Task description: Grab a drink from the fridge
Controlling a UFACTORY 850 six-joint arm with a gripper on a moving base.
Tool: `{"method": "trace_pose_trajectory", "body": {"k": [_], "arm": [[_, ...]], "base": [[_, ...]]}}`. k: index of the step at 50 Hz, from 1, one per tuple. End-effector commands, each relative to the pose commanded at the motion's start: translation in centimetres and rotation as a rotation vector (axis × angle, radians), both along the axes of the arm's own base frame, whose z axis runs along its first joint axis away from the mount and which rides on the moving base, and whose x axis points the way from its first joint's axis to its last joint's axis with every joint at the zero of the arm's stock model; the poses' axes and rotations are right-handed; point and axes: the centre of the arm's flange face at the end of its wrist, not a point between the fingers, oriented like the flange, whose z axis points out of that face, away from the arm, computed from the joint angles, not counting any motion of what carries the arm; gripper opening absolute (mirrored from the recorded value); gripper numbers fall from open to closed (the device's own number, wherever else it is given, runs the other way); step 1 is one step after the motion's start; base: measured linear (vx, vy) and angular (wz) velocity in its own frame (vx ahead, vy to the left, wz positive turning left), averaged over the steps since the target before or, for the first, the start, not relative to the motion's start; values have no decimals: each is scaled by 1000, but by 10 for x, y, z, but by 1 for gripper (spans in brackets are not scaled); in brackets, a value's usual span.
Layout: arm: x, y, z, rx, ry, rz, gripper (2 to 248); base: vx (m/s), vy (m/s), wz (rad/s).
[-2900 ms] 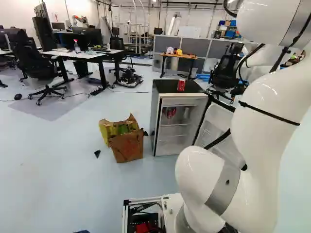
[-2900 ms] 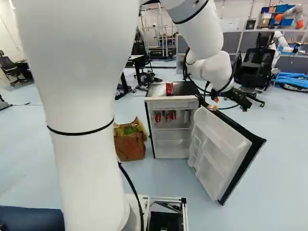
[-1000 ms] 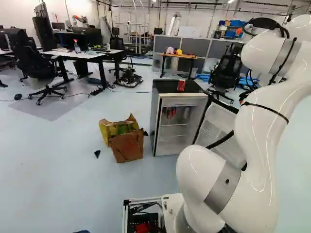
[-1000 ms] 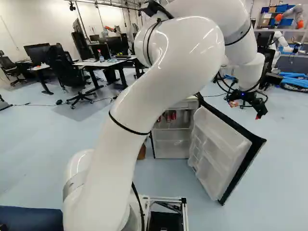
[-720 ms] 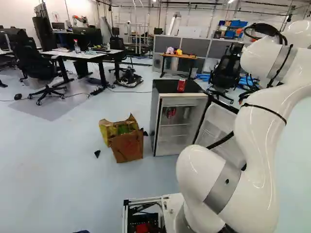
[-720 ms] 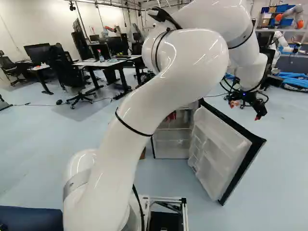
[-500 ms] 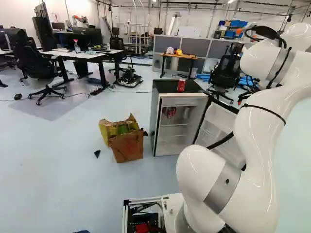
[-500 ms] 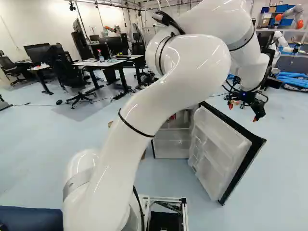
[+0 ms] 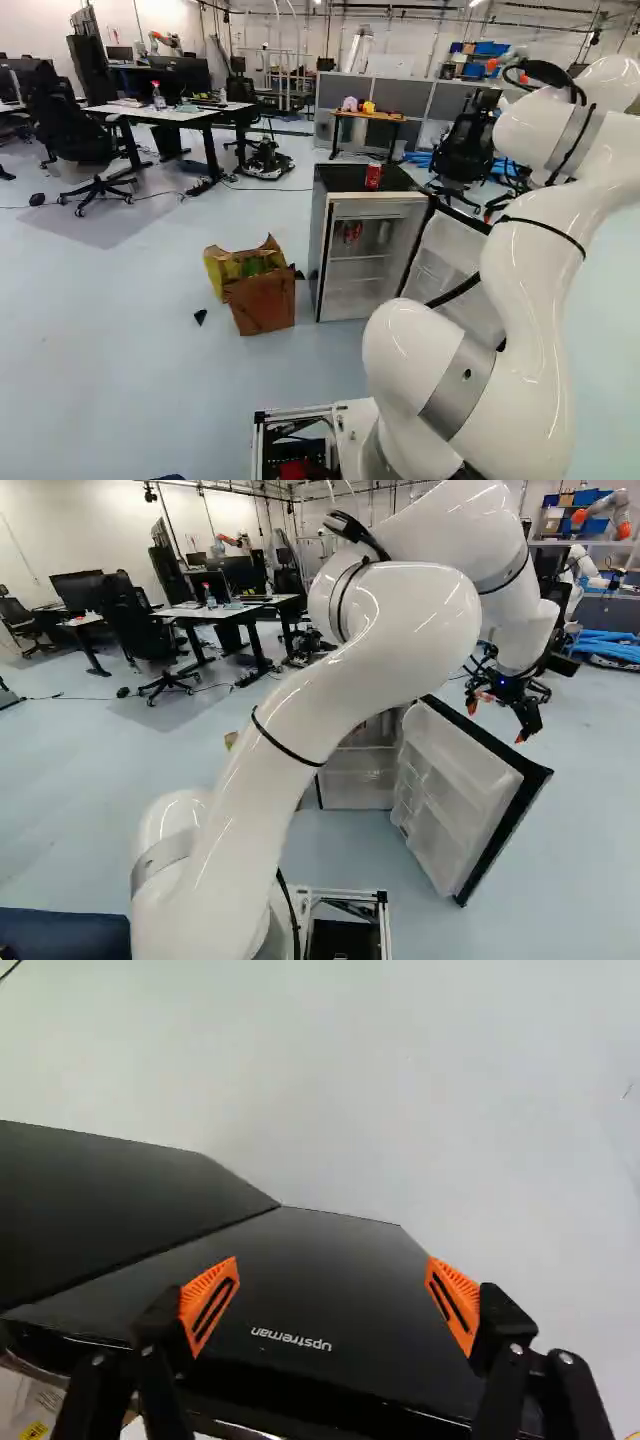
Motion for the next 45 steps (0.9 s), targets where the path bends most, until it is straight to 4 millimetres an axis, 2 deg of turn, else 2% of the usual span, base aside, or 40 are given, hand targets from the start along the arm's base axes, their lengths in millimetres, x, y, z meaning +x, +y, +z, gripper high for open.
{"method": "trace_pose_trajectory", "body": {"k": [11, 45], "arm": [[2, -3, -16, 14, 10, 0, 247], [-5, 1, -16, 23, 17, -5, 247]], "base": [[0, 0, 0], [0, 0, 0]]}}
